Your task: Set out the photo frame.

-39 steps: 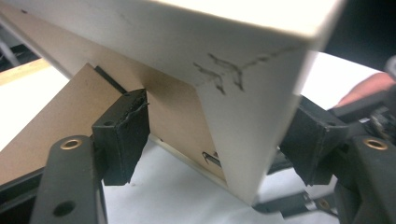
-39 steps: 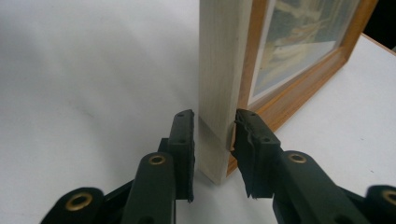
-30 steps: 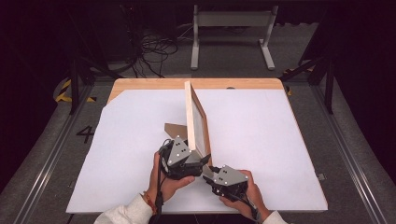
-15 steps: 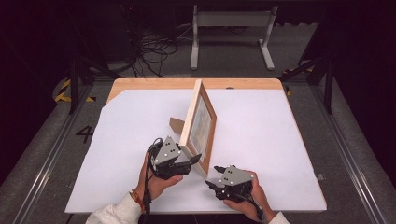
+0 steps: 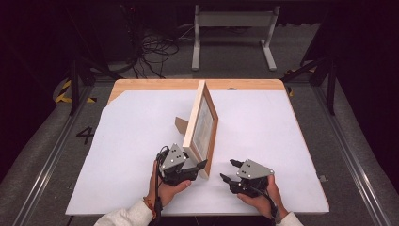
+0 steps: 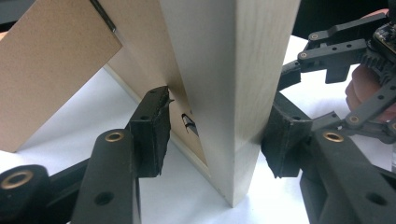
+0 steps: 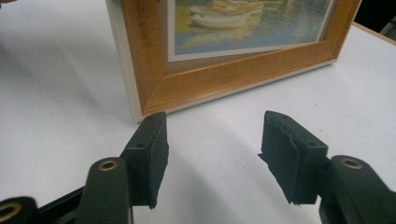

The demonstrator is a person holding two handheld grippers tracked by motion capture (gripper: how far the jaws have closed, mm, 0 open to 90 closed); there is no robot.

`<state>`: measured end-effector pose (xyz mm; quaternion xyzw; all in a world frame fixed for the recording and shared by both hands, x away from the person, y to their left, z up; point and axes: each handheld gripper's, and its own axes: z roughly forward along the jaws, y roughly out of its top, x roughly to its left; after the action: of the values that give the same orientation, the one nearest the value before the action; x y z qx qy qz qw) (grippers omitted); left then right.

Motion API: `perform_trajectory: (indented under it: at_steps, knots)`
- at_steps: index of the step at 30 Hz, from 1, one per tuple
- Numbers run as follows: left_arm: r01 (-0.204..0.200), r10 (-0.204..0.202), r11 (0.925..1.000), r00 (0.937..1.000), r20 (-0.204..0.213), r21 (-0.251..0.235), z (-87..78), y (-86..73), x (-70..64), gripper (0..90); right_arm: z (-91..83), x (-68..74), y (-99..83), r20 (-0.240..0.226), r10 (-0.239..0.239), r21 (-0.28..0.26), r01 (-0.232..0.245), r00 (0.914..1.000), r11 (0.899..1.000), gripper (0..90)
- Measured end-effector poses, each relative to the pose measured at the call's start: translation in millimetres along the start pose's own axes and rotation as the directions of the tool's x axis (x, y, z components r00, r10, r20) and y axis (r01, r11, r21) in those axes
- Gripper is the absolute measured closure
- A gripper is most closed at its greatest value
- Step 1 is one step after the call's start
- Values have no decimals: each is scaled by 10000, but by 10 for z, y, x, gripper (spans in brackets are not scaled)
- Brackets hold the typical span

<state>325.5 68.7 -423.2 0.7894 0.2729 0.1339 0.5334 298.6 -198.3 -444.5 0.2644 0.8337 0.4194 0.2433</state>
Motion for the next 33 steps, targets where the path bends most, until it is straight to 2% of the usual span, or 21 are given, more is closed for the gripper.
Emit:
perform_trajectory:
  at_steps: [3, 5, 6, 9, 12, 23, 27, 30, 33]
  knots:
    - [73, -76, 9999, 9998, 159, 149, -20, 6, 37, 514, -9, -21, -3, 72, 11, -4, -11, 10000, 10000, 412]
    - [278, -286, 9994, 9988, 397, 213, -39, -3, 83, 550, -17, -40, -4, 106, 50, -6, -50, 9999, 10000, 402]
    - [229, -241, 9994, 9985, 490, 249, -44, -2, 98, 558, -18, -48, -5, 113, 54, 9, -54, 9999, 10000, 398]
    - [168, -192, 9990, 9980, 600, 411, -69, 3, 118, 560, -28, -70, -9, 188, 98, 24, -99, 9998, 9999, 394]
    - [352, -405, 9976, 9953, 885, 604, -103, 7, 158, 570, -39, -83, -8, 229, 138, 30, -139, 9996, 9999, 392]
    - [107, -274, 9933, 9890, 1451, 1148, -342, -30, 343, 606, -48, -112, 0, 305, 187, 5, -187, 9994, 9998, 379]
    - [-124, -15, 9943, 9915, 1305, 1059, -404, -55, 354, 608, -31, -118, 4, 317, 120, 55, -122, 9994, 9999, 369]
    - [-114, 45, 9960, 9970, 775, 888, -384, -73, 306, 545, -26, -163, 19, 434, 150, 8, -151, 9989, 9999, 366]
    - [-19, -12, 9972, 9991, 428, 744, -302, -112, 268, 486, -10, -215, 30, 544, 261, -44, -259, 9982, 9997, 360]
